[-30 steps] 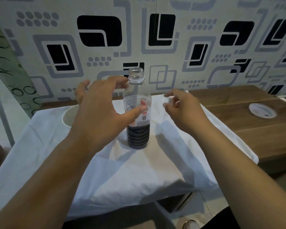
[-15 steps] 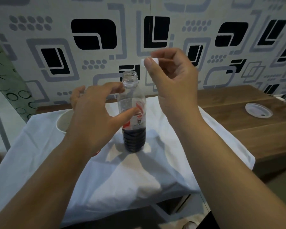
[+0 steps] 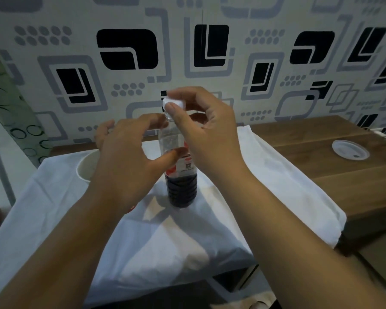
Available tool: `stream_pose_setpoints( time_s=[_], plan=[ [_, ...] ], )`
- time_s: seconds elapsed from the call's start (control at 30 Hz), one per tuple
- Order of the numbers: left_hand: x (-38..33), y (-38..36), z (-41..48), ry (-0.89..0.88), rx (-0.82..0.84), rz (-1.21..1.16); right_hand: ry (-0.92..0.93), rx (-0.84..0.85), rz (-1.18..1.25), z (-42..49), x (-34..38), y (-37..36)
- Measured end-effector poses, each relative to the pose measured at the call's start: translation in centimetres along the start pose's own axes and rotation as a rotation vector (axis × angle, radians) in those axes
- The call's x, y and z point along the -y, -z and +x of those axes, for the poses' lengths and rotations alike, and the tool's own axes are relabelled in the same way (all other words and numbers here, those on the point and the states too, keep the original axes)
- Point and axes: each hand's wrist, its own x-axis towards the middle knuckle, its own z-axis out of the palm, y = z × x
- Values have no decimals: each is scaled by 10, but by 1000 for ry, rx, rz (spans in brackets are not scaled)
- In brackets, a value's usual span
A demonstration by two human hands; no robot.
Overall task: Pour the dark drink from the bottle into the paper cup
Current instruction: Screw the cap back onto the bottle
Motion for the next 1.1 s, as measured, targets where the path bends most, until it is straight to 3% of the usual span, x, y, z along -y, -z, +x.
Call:
stream_pose_setpoints(
  time_s=[0.37, 0.73, 1.1],
  plan=[
    [0, 0, -1, -5, -22, 53, 40, 189, -184, 10, 10, 15],
    [2, 3, -1, -47, -21, 70, 16, 428, -192, 21, 14, 28],
    [-1, 7, -1, -67, 26, 81, 7, 527, -257, 30, 16, 37]
  ],
)
